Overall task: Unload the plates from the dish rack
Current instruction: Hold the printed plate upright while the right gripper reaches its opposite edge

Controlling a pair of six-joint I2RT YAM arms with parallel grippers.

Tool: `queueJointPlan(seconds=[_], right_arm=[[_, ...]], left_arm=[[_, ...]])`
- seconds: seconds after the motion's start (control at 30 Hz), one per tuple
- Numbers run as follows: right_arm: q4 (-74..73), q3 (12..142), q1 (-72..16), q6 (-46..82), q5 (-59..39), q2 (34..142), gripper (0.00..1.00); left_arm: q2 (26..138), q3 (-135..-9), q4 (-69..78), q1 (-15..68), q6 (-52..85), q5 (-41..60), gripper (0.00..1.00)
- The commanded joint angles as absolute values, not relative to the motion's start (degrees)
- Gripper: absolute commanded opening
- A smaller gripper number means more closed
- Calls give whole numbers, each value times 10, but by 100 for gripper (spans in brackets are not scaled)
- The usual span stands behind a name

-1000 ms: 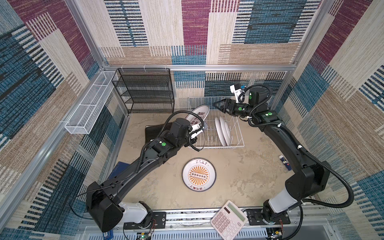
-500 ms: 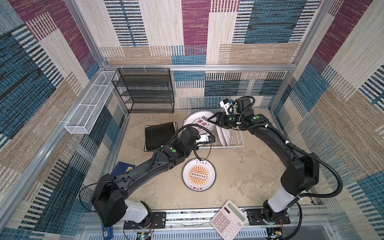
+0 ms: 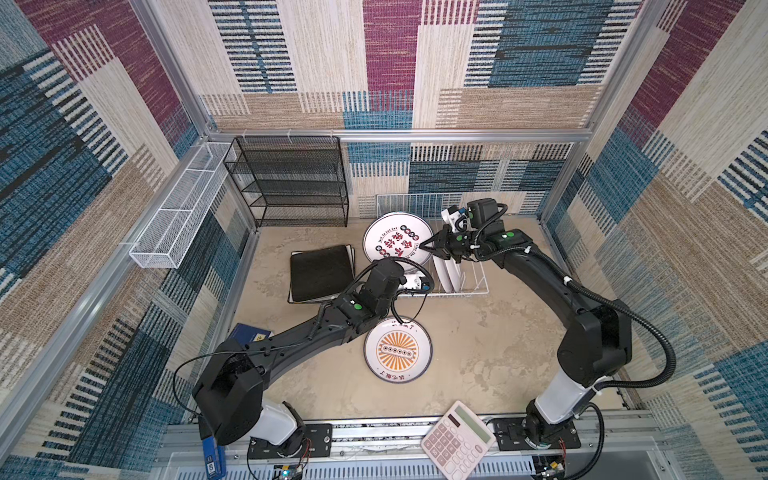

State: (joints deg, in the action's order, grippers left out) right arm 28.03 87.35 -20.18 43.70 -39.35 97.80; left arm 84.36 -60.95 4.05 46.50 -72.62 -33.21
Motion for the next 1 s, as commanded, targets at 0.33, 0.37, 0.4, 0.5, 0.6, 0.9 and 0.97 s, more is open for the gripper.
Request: queueJointPlan(seconds=[0.33, 0.37, 0.4, 0.5, 0.6, 0.9, 0.97], right_arm=[[164, 860, -184, 381, -424, 952, 0], [162, 861, -179, 381, -420, 949, 0], [160, 861, -173, 383, -415, 944, 0], [147, 854, -152, 385, -405, 928, 0], [144, 852, -140, 382, -403, 920, 0], [112, 823, -136, 380, -415, 903, 0], [110, 818, -136, 378, -416, 901, 0]], left_arm=[[804, -659, -15, 462, -528, -291, 67], [796, -666, -30, 462, -503, -278, 68], [787, -673, -52, 462, -475, -254, 70], [756, -682, -83, 461, -406, -195, 72], [736, -698, -108, 461, -345, -149, 74], [734, -790, -141, 353, -30, 67, 78], [739, -787, -109, 305, 72, 137, 78]])
